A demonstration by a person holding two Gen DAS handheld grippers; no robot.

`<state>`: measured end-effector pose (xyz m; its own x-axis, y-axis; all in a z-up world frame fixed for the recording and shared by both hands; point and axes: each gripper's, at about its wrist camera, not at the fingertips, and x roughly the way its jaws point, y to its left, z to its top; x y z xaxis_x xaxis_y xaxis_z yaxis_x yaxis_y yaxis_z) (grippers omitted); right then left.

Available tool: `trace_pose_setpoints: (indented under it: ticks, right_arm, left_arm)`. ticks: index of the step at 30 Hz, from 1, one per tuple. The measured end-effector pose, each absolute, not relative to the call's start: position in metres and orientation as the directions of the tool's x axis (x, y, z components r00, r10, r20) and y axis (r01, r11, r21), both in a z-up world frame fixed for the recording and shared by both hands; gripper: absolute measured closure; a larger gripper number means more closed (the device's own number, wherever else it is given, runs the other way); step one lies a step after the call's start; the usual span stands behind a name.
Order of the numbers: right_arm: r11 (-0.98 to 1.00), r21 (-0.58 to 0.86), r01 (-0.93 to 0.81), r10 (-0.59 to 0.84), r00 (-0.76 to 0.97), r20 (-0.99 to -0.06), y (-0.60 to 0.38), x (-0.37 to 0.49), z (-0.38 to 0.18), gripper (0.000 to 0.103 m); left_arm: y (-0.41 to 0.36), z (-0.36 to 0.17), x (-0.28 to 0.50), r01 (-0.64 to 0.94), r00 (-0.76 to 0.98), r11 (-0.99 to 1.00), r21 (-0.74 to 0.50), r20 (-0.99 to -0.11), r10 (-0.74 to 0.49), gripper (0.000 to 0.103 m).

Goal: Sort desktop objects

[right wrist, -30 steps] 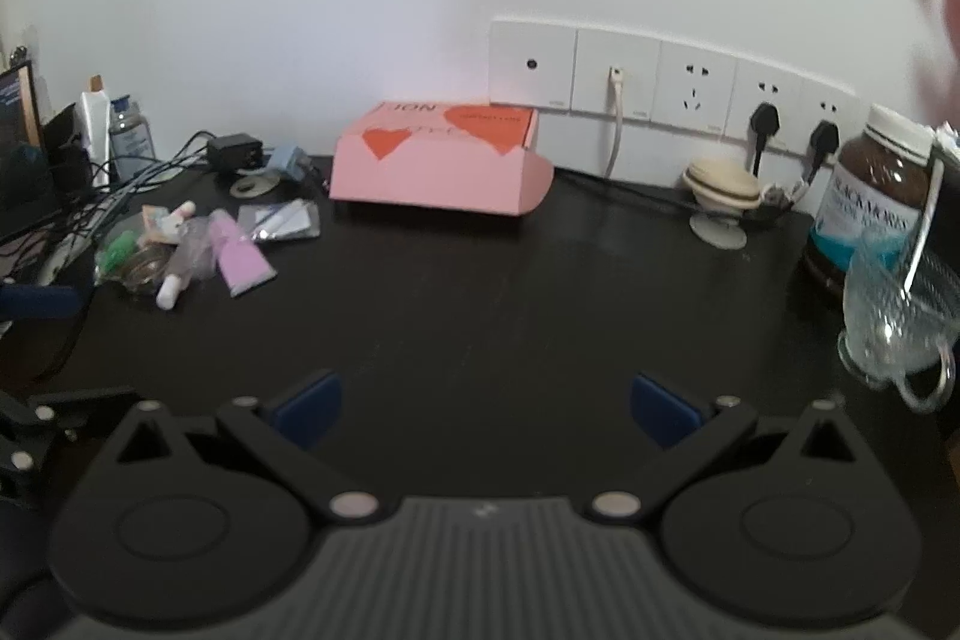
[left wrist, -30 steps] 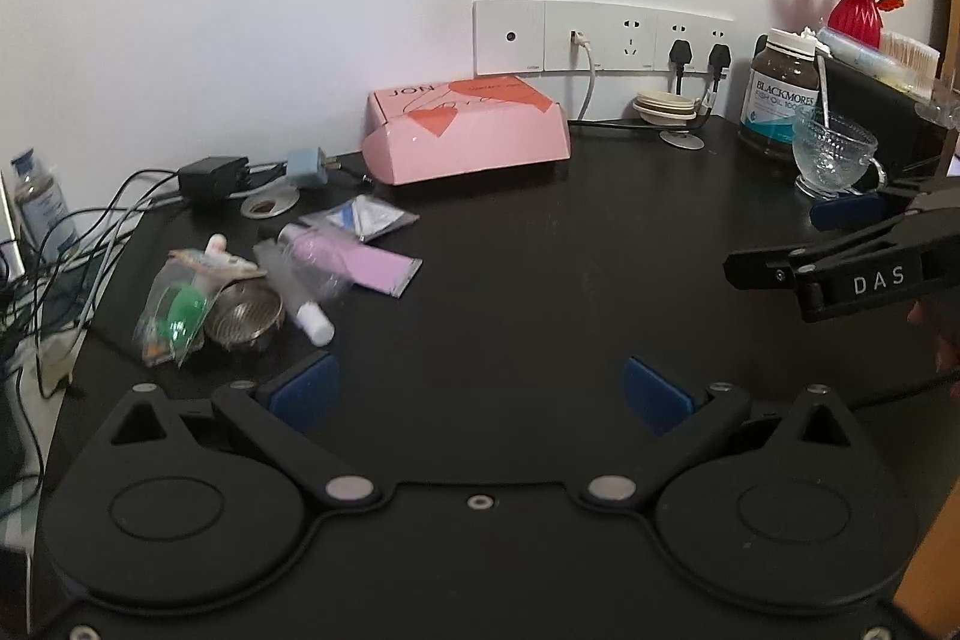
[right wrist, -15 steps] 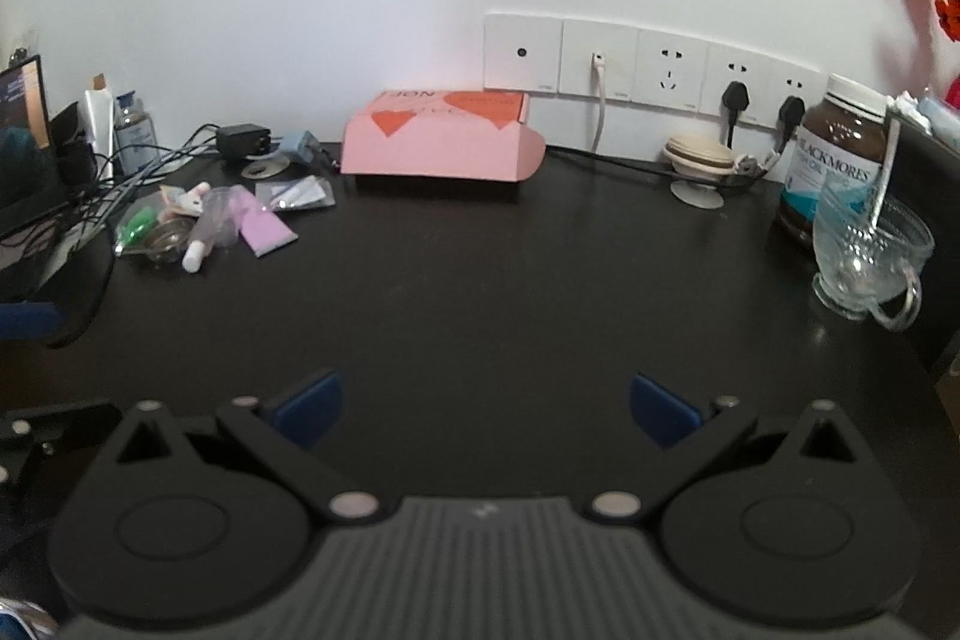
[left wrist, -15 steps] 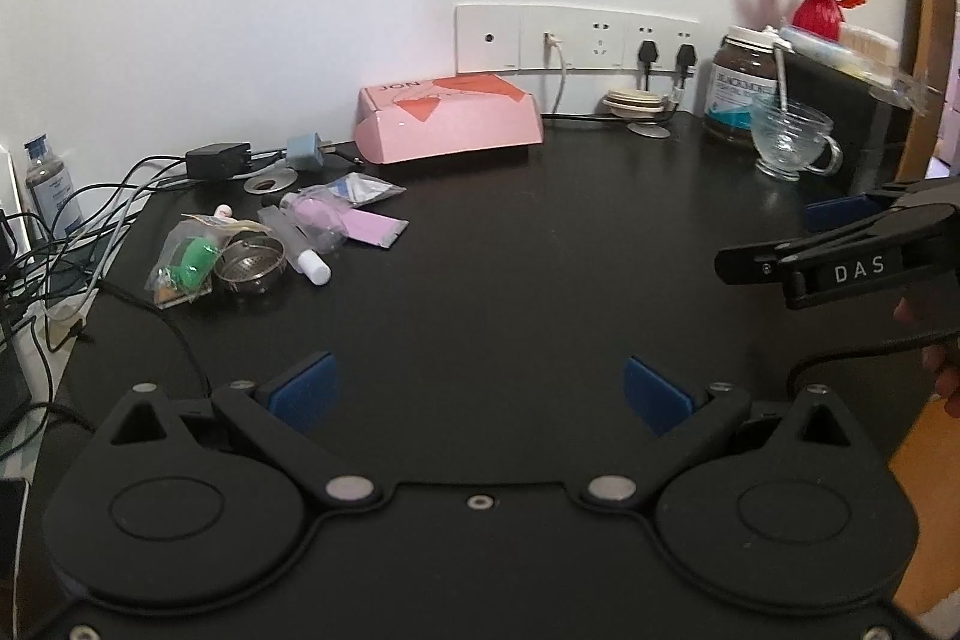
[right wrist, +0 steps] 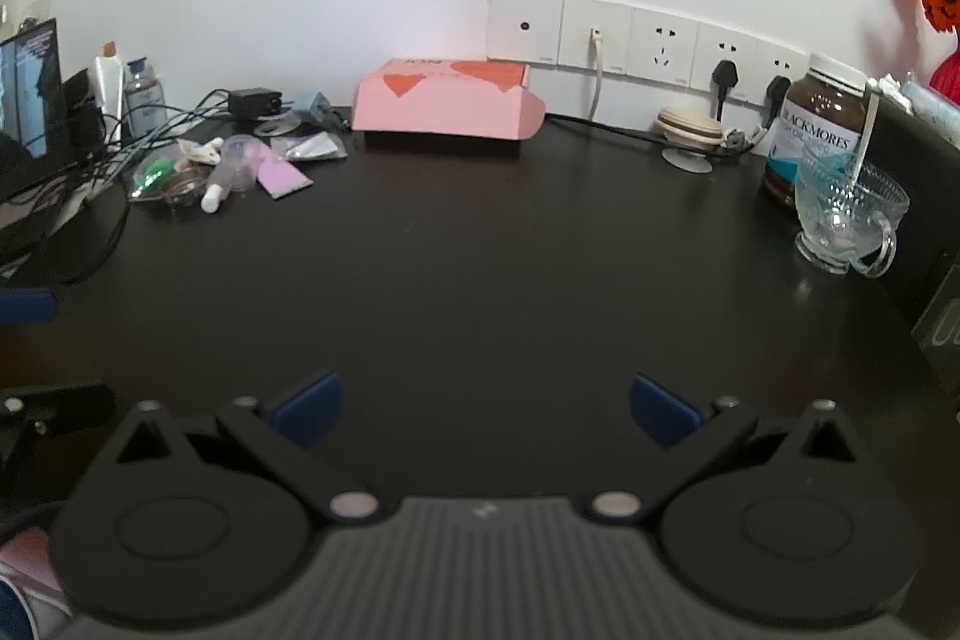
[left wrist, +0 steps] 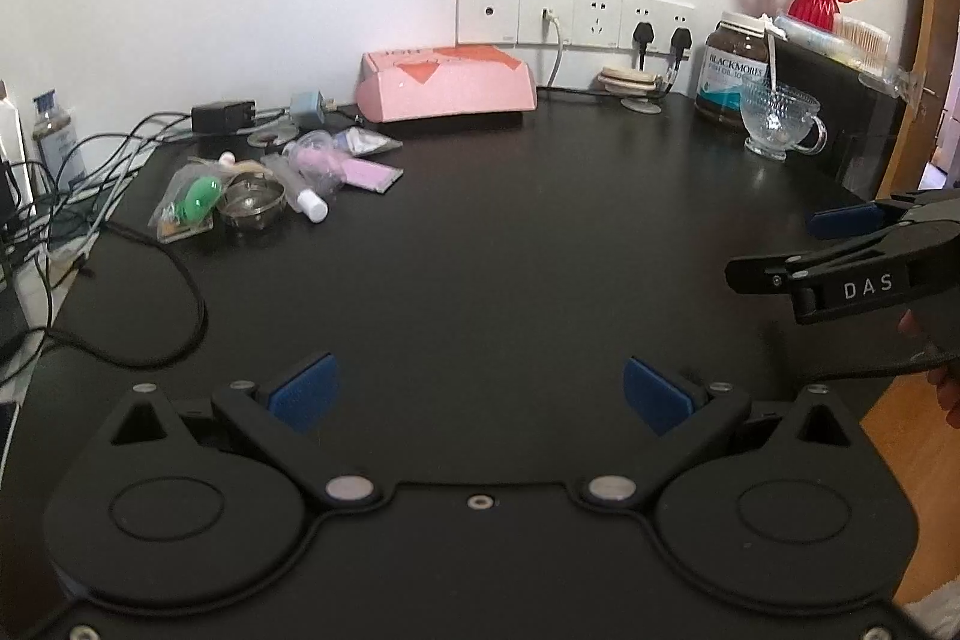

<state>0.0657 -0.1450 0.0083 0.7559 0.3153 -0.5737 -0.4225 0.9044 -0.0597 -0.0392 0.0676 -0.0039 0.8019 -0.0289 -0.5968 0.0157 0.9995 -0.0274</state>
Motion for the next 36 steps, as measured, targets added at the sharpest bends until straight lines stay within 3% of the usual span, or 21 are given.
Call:
trace_pose_setpoints:
  ticks: [14, 36]
  right_arm:
    - [0.902, -0.091, -0.421, 0.289, 0.749, -0.596, -0.146, 0.058, -0.001, 0.001]
    - [0.873, -0.197, -0.447, 0.238, 0.742, -0.627, -0.130, 0.052, -0.014, 0.001]
  left_arm:
    - [0.078, -0.016, -0.045, -0.049, 0.764, 0.996, -0.080, -0.645, -0.015, 0.000]
    - [0.077, -0.022, -0.048, -0.052, 0.746, 0.997, -0.051, -0.666, 0.004, 0.000]
